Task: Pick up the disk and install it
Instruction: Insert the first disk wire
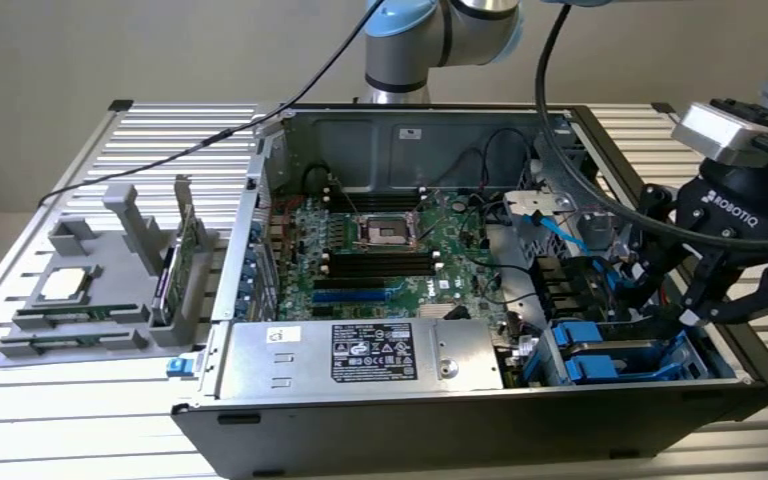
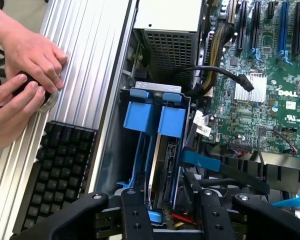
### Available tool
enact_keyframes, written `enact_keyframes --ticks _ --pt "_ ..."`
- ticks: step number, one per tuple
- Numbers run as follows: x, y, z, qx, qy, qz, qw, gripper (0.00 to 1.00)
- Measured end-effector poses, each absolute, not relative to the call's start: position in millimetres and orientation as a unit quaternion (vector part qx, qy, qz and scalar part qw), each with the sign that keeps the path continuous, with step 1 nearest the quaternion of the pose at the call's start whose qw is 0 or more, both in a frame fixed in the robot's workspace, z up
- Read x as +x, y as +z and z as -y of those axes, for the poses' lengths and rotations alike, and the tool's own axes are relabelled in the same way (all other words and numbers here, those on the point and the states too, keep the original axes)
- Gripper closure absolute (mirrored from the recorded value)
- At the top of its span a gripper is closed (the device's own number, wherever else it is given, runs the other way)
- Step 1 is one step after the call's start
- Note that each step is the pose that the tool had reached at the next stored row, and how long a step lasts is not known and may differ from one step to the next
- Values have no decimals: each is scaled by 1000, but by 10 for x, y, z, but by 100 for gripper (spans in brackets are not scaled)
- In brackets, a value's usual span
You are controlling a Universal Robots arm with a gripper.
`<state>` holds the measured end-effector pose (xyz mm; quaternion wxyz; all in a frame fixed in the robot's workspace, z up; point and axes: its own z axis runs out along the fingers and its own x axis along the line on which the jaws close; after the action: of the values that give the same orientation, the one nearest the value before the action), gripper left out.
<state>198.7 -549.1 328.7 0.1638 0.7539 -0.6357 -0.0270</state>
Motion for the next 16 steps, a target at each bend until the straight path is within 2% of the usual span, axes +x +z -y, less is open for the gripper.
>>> enact_keyframes --ticks 12,16 --pt "1987 3294 5492 795 -24 586 156 56" --pt "1987 3294 5492 805 -41 577 131 56"
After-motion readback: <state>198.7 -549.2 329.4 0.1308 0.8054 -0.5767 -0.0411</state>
